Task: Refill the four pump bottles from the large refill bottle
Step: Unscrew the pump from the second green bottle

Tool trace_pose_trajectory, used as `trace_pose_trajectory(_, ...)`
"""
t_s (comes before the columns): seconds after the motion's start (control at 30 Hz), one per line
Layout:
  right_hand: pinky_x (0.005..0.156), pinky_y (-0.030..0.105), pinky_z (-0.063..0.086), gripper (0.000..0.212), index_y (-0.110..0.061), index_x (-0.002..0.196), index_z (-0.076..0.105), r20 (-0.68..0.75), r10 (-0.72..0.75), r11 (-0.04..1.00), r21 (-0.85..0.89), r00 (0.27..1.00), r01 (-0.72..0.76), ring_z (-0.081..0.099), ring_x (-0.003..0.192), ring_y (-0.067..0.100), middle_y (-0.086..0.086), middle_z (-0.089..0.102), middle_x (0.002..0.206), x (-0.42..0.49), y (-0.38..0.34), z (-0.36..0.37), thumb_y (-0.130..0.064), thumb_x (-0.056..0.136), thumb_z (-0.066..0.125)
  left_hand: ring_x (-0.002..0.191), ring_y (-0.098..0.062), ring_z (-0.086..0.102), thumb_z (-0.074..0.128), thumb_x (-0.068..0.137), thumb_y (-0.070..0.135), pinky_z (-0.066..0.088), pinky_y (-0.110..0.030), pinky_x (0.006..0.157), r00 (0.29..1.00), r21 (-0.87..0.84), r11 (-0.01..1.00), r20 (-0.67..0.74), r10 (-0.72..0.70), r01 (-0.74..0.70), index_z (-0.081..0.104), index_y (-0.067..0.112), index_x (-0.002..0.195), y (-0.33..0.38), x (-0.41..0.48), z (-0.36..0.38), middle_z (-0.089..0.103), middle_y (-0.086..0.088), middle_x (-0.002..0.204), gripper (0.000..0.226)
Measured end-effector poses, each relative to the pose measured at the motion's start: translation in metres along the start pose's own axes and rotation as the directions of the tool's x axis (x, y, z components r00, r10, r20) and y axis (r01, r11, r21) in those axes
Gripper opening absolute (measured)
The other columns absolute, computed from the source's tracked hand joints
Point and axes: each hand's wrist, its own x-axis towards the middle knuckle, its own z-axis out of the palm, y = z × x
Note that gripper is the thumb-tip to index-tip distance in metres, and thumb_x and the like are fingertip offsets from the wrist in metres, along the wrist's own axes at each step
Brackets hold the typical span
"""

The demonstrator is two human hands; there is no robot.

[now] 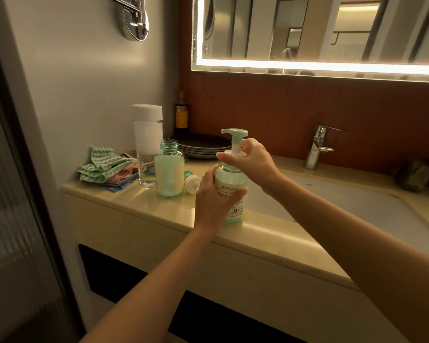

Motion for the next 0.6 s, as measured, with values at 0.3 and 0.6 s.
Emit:
trace_pose_trajectory(0.3,0.079,0.027,0.049,0.036,-0.009,0.115,0.055,0.026,-0.038,0.987,0.159,0.999,0.033,0.058,0.097,0.019,0.003,0.059,0.105,-0.0064,-0.0034,-0.0026,-0.017,0.081,0.066,0.113,-0.007,0.044,0.076,0.073,0.025,0.037,-0.015,0.090,1.000,0.042,0.999,0.002,0.014,-0.014,0.037,0.012,0.137,0.0023,-0.0019,0.0003,0.051,-0.004,0.130,0.076)
trace_pose_trajectory(0.6,0.078,0.025,0.042,0.059,-0.009,0.119,0.049,-0.044,-0.096,0.990,-0.110,0.994,0.091,0.048,0.099,0.015,0.003,0.047,0.109,-0.0016,-0.0070,-0.0059,-0.039,0.075,0.073,0.121,-0.017,0.047,0.076,0.073,0.026,0.039,-0.021,0.094,1.000,0.044,0.999,-0.001,0.022,-0.022,0.037,0.012,0.138,-0.0001,-0.0021,0.0007,0.050,-0.006,0.132,0.077)
